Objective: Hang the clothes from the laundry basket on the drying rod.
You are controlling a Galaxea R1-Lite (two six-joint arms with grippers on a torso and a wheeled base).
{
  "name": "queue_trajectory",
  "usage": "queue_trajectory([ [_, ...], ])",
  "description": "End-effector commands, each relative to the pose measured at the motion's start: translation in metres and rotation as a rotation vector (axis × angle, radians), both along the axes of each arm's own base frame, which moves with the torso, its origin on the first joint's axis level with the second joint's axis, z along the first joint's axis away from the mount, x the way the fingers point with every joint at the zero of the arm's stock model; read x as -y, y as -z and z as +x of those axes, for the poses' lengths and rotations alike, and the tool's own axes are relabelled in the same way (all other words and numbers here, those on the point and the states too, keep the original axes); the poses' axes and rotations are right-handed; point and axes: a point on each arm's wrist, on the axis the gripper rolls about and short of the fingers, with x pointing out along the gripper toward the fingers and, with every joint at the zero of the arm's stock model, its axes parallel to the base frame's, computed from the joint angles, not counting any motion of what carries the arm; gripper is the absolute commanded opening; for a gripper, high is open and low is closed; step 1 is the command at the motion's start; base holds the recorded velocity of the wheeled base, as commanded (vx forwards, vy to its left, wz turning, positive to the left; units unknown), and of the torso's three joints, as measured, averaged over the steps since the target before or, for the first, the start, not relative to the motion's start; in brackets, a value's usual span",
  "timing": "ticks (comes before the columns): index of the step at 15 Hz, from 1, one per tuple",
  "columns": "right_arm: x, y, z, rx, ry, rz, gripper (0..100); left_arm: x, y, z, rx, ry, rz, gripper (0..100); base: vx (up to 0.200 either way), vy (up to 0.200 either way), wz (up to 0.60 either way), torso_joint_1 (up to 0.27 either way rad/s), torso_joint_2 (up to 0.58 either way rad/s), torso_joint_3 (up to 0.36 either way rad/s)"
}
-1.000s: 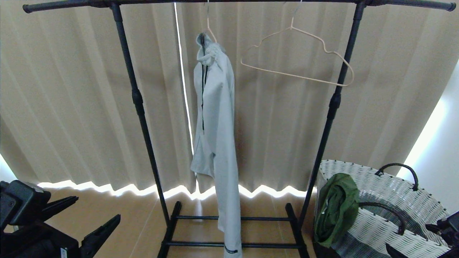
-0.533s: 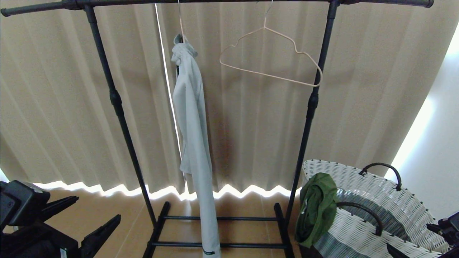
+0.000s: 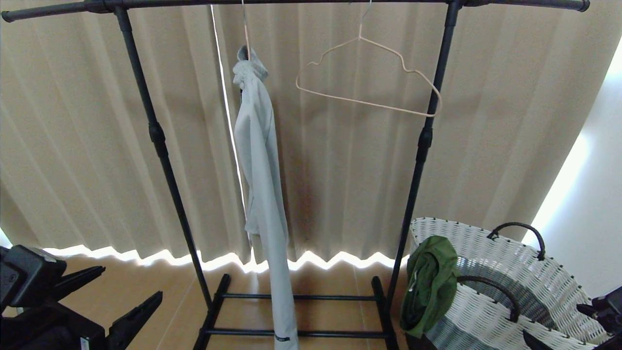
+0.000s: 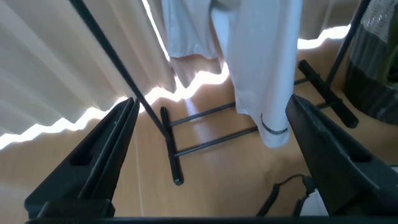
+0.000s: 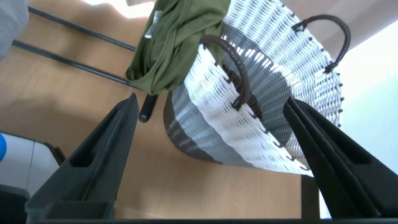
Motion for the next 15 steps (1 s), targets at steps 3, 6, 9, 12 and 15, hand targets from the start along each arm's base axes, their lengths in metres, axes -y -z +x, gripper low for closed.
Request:
queue_trajectory([
  [3,0.0000,-0.0002,0.0001,0.002,0.000,-0.001,100,0.0015,-0.0004,0.0001,0.001,0.012,-0.002,100,0.000,0.000,0.00,0.000,0.00,0.000],
  [6,0.0000,-0.0002,0.0001,0.002,0.000,-0.001,100,0.0017,-0.0007,0.0011,-0.001,0.011,-0.004,100,0.067,0.000,0.00,-0.001,0.00,0.001],
  [9,0.0000,-0.0003,0.0002,0.003,0.000,0.000,100,0.0017,-0.0007,0.0011,-0.001,0.011,-0.004,100,0.200,0.000,0.00,0.001,0.00,0.005],
  [12,0.0000,-0.0010,0.0000,0.008,0.000,0.000,100,0.0018,-0.0003,0.0009,-0.002,0.013,-0.002,100,0.200,0.000,0.00,-0.002,0.00,0.005],
  [15,0.0000,-0.0014,-0.0003,0.013,0.000,0.000,100,0.0019,-0.0011,0.0013,0.001,0.013,-0.003,100,0.200,0.000,0.00,0.006,0.00,0.001],
])
